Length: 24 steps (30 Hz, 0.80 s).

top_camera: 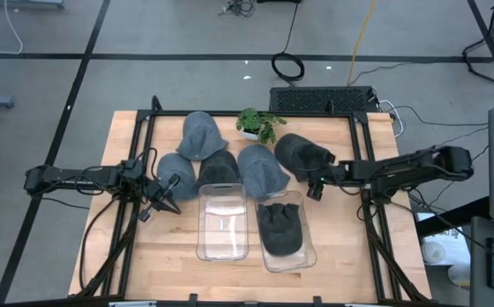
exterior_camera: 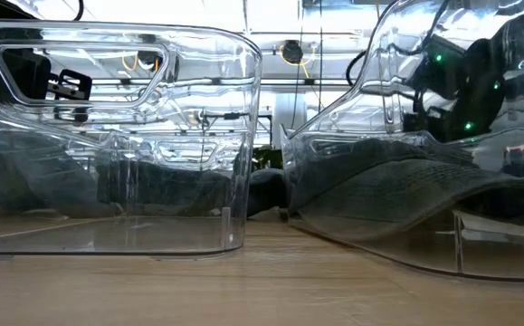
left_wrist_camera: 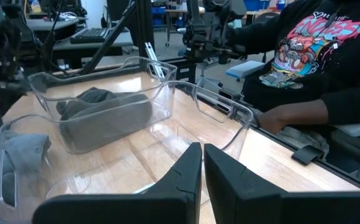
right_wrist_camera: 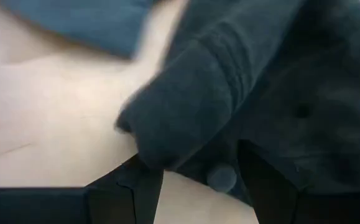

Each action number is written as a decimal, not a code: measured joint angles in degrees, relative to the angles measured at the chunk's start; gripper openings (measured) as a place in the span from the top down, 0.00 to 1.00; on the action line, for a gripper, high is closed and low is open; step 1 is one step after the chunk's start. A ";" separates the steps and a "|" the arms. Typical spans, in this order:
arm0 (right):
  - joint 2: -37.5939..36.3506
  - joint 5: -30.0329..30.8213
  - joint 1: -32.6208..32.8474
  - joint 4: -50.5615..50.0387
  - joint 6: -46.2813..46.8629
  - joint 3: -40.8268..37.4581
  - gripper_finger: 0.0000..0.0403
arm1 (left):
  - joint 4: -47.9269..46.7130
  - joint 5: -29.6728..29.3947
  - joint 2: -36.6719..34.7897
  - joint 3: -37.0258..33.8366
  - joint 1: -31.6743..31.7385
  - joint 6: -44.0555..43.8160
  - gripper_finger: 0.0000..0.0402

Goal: Pick & Place hat
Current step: Put the right black cap into the right transparent bin

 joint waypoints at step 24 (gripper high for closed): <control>-4.10 30.33 3.28 8.34 -8.76 -0.07 1.00 | 0.02 -0.01 0.00 0.00 0.01 0.00 0.94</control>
